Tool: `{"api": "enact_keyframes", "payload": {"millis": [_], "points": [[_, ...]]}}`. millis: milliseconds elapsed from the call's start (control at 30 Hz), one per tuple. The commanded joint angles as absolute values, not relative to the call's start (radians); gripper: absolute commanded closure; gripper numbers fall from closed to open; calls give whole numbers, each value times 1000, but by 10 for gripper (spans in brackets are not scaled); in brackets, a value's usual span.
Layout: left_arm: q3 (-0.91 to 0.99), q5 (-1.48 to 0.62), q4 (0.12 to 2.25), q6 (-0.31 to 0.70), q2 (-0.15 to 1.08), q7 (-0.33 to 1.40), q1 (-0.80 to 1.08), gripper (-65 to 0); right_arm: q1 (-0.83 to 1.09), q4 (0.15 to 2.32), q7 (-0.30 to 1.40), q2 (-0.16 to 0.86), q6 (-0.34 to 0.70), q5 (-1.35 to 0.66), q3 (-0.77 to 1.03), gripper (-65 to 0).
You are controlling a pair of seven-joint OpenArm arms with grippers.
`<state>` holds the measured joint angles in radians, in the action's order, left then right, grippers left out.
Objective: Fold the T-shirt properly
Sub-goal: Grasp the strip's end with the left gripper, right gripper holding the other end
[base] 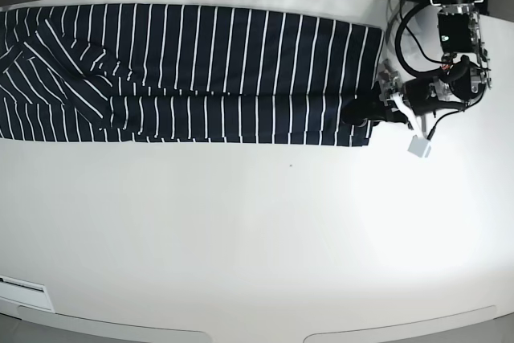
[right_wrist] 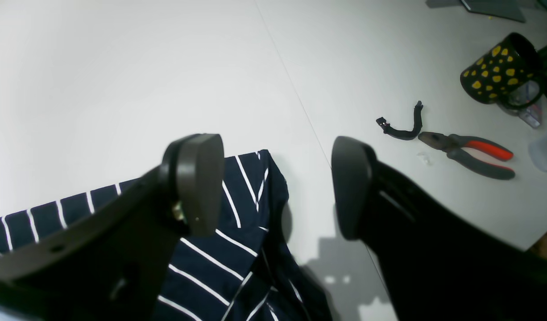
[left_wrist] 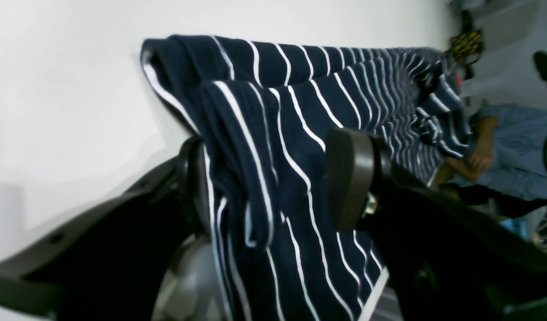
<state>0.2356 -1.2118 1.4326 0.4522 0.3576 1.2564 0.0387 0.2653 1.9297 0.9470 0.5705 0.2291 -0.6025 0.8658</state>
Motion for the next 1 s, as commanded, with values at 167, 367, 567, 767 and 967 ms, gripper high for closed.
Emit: {"api": "enact_keyframes", "payload": {"millis": [167, 367, 567, 767, 967], "points": [[228, -1065, 1440, 424, 312, 1298, 50, -390, 258, 1942, 920, 600, 229, -603, 873, -405], [228, -1050, 1440, 425, 237, 1298, 49, -390, 258, 1942, 921, 600, 230, -603, 873, -405], [229, -974, 1440, 414, 233, 1293, 31, 0, 258, 1942, 926, 600, 282, -690, 873, -404], [231, -939, 1440, 406, 283, 1277, -26, 0, 257, 1942, 983, 599, 450, -959, 871, -393], [263, -923, 1440, 406, 347, 1271, -90, 0, 258, 1942, 1051, 599, 546, -1128, 860, 0]]}}
